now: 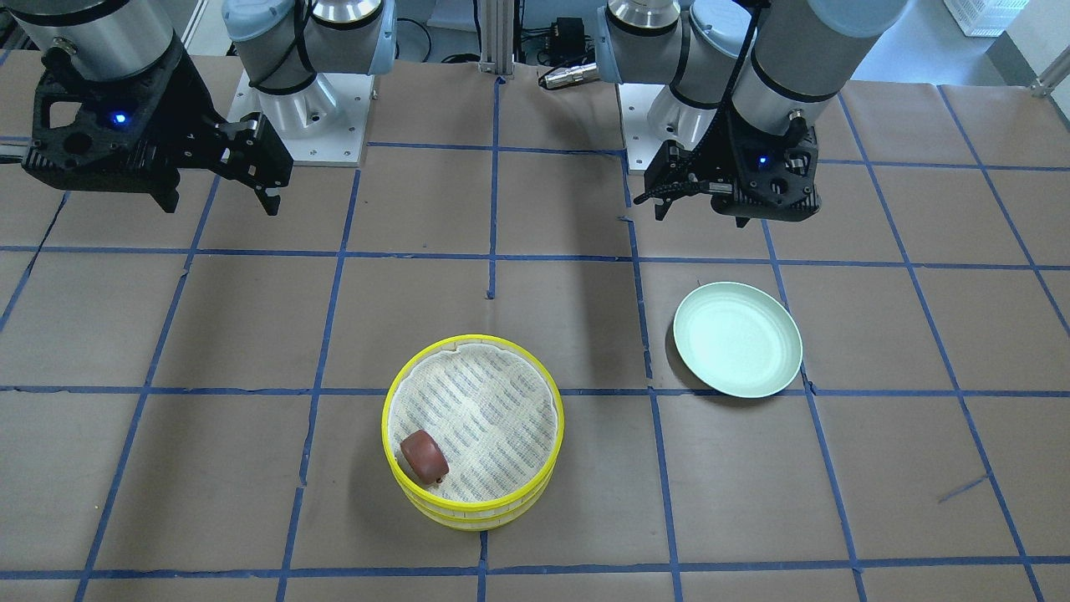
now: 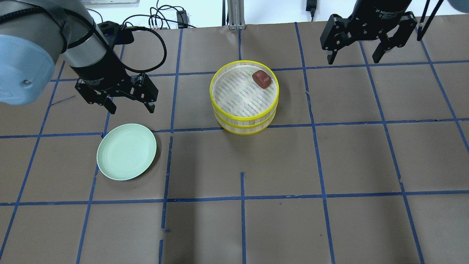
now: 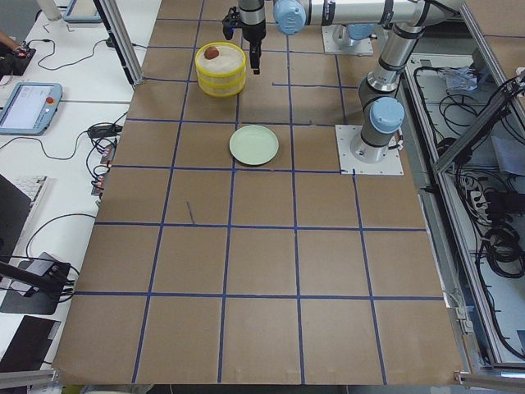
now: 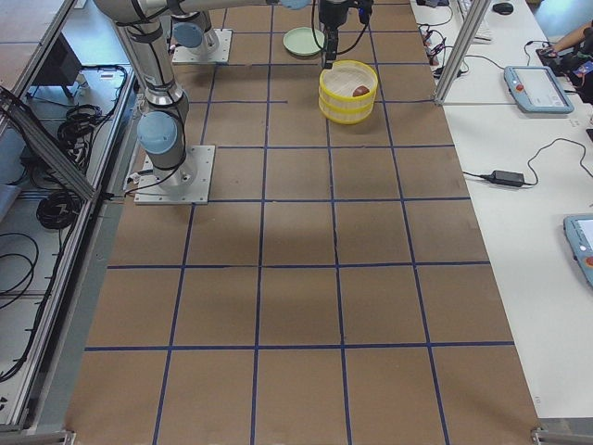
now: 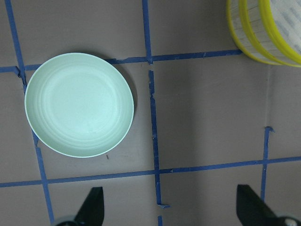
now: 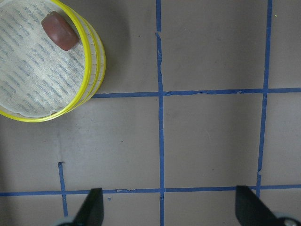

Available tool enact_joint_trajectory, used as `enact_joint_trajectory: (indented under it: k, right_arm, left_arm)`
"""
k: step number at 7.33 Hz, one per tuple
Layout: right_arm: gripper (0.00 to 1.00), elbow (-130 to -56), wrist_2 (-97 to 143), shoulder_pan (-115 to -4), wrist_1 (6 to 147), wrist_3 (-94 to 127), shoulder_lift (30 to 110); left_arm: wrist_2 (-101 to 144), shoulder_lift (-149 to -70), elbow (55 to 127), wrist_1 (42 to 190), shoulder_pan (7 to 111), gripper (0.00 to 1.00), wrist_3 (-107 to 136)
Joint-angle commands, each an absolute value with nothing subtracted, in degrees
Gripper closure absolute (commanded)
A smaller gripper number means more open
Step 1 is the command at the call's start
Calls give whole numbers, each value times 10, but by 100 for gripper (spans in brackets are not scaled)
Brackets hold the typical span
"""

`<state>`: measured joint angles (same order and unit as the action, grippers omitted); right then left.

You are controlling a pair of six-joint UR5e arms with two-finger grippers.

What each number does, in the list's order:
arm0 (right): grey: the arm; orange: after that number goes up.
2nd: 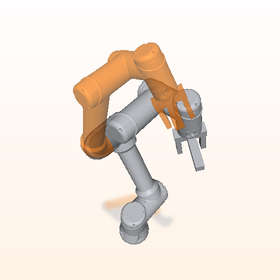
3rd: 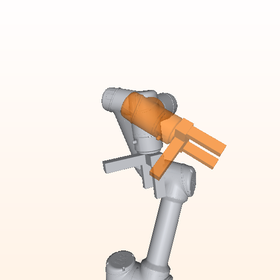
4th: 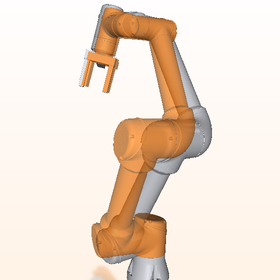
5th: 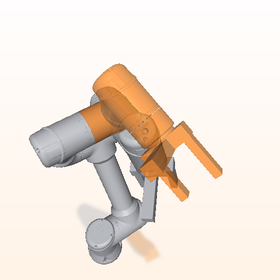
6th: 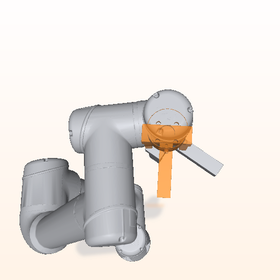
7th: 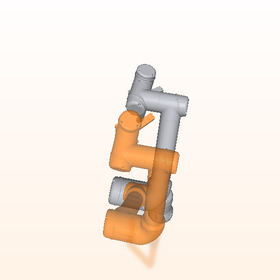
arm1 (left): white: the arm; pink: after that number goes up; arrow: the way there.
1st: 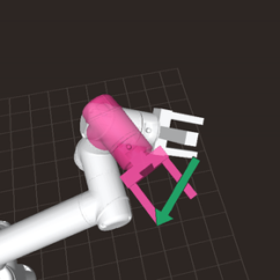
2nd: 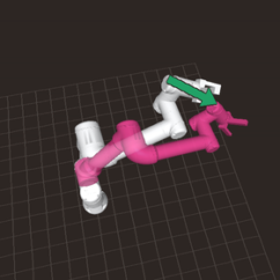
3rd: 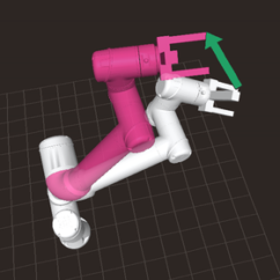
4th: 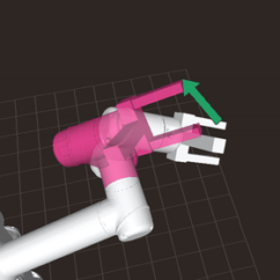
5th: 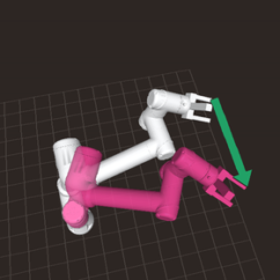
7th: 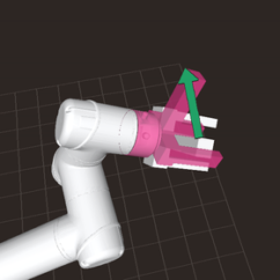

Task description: Place buns in different layers of steamer

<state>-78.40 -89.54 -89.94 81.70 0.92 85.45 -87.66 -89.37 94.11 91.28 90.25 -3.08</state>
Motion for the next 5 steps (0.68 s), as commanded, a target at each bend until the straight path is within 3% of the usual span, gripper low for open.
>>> enact_joint_trajectory:
  k: [1,5]
  right_arm:
    - [0,-784,-894,-901,817,11,855]
    - [0,-793,-891,-903,817,10,854]
  left_arm:
    - [-882,-889,942,908,895,0,-93]
    - [-874,-882,943,911,857,0,-108]
